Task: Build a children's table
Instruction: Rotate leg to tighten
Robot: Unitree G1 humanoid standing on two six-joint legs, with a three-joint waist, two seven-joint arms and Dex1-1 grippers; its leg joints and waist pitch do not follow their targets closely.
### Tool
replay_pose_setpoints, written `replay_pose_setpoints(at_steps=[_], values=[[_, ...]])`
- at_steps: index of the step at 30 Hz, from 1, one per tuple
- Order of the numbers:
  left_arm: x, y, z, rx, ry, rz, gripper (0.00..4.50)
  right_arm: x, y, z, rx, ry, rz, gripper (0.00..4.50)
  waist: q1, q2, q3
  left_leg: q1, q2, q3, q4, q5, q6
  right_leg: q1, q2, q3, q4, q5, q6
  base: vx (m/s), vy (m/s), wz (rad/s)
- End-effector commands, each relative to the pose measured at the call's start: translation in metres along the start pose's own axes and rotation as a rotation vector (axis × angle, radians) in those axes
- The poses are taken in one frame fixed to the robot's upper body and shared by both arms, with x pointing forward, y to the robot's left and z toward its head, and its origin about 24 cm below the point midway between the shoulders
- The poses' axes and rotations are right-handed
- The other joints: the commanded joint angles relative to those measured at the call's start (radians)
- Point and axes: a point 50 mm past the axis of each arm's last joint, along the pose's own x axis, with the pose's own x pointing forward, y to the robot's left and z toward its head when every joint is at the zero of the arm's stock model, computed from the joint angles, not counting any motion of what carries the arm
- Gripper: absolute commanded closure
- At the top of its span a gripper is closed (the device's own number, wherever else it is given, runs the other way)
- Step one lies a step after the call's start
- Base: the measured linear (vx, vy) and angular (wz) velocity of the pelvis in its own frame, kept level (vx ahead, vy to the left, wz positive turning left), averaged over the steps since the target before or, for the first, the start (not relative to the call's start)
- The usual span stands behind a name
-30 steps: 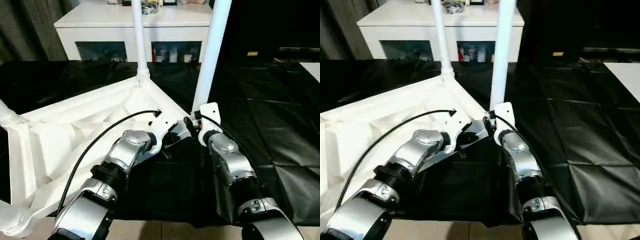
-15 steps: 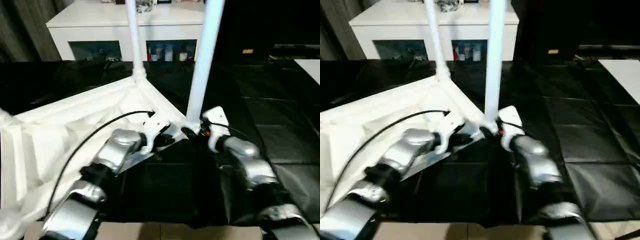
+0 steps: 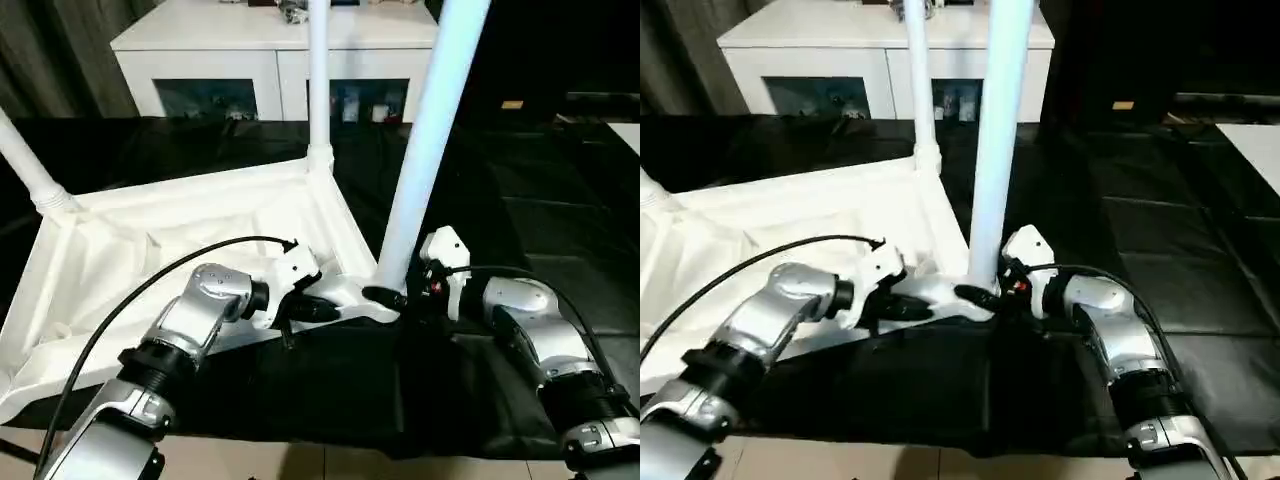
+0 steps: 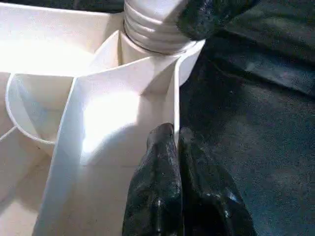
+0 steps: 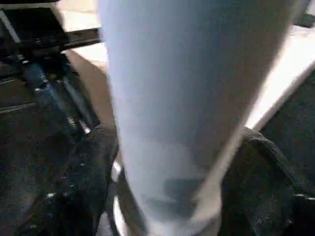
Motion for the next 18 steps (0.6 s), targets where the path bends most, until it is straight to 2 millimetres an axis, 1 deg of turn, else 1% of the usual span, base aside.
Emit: replay_pose_setpoints(at_steps=[1,2,6,8,11,12,13,15,16,17,18], values=[[0.002,-0.006,-0.007,-0.019,0.032,-0.042,4.5,0.0,0.003,-0.001,-0.026,0.022,0.04,1.36,0.003,-0.011,-0.065,0.008,0.062,-0.028,-0.071,-0.157,0.097,0.052,-0.066,0.045,-0.056,-0.115,-0.29,0.0,0.0,0.0],[0.002,-0.006,-0.007,-0.02,0.033,-0.043,4.5,0.0,0.003,-0.002,-0.027,0.025,0.049,1.36,0.004,-0.012,-0.065,0.01,0.062,-0.028,-0.071,-0.157,0.097,0.052,-0.066,0.045,-0.056,-0.118,-0.29,0.0,0.0,0.0],[0.0,-0.006,-0.009,-0.023,0.043,-0.044,4.5,-0.002,0.005,-0.006,-0.034,0.048,0.073,1.72,0.004,-0.012,-0.064,0.009,0.061,-0.028,-0.071,-0.164,0.095,0.052,-0.067,0.045,-0.059,-0.147,-0.282,0.0,0.0,0.0],[0.0,-0.007,-0.009,-0.025,0.047,-0.041,4.5,-0.002,0.006,-0.007,-0.033,0.054,0.074,1.98,0.003,-0.011,-0.063,0.01,0.061,-0.029,-0.072,-0.175,0.091,0.052,-0.066,0.045,-0.061,-0.165,-0.278,0.0,0.0,0.0],[0.0,-0.006,-0.01,-0.027,0.049,-0.035,4.5,-0.002,0.005,-0.008,-0.025,0.052,0.065,2.05,0.002,-0.011,-0.063,0.01,0.061,-0.029,-0.072,-0.174,0.087,0.052,-0.065,0.045,-0.06,-0.163,-0.276,0.0,0.0,0.0],[0.0,-0.006,-0.01,-0.027,0.05,-0.033,4.5,-0.002,0.006,-0.008,-0.021,0.051,0.062,2.13,0.002,-0.008,-0.064,0.01,0.061,-0.03,-0.072,-0.174,0.087,0.052,-0.065,0.045,-0.06,-0.16,-0.277,0.0,0.0,0.0],[0.0,-0.005,-0.01,-0.028,0.052,-0.026,4.5,-0.001,0.005,-0.009,-0.018,0.052,0.048,2.2,0.002,-0.009,-0.063,0.01,0.061,-0.029,-0.072,-0.172,0.089,0.052,-0.064,0.045,-0.059,-0.152,-0.278,0.0,0.0,0.0],[0.002,-0.003,-0.01,-0.033,0.055,0.005,4.5,0.001,0.004,-0.011,0.008,0.051,0.003,2.29,0.0,-0.012,-0.063,0.01,0.06,-0.029,-0.072,-0.18,0.087,0.052,-0.064,0.045,-0.061,-0.163,-0.277,0.0,0.0,0.0],[0.003,-0.001,-0.009,-0.042,0.051,0.038,4.5,0.004,0.001,-0.013,0.026,0.054,-0.062,2.32,0.001,-0.011,-0.062,0.01,0.06,-0.03,-0.073,-0.184,0.085,0.051,-0.066,0.045,-0.063,-0.175,-0.275,0.0,0.0,0.0],[0.004,0.002,-0.009,-0.049,0.049,0.068,4.5,0.005,0.0,-0.015,0.047,0.055,-0.106,2.35,-0.002,-0.01,-0.059,0.012,0.059,-0.029,-0.075,-0.199,0.074,0.047,-0.064,0.046,-0.067,-0.205,-0.269,0.0,0.0,0.0],[0.006,0.006,-0.008,-0.059,0.045,0.117,4.5,0.009,-0.003,-0.018,0.085,0.053,-0.175,2.38,-0.003,-0.01,-0.058,0.013,0.058,-0.03,-0.076,-0.209,0.066,0.048,-0.065,0.045,-0.07,-0.227,-0.263,0.0,0.0,0.0]])
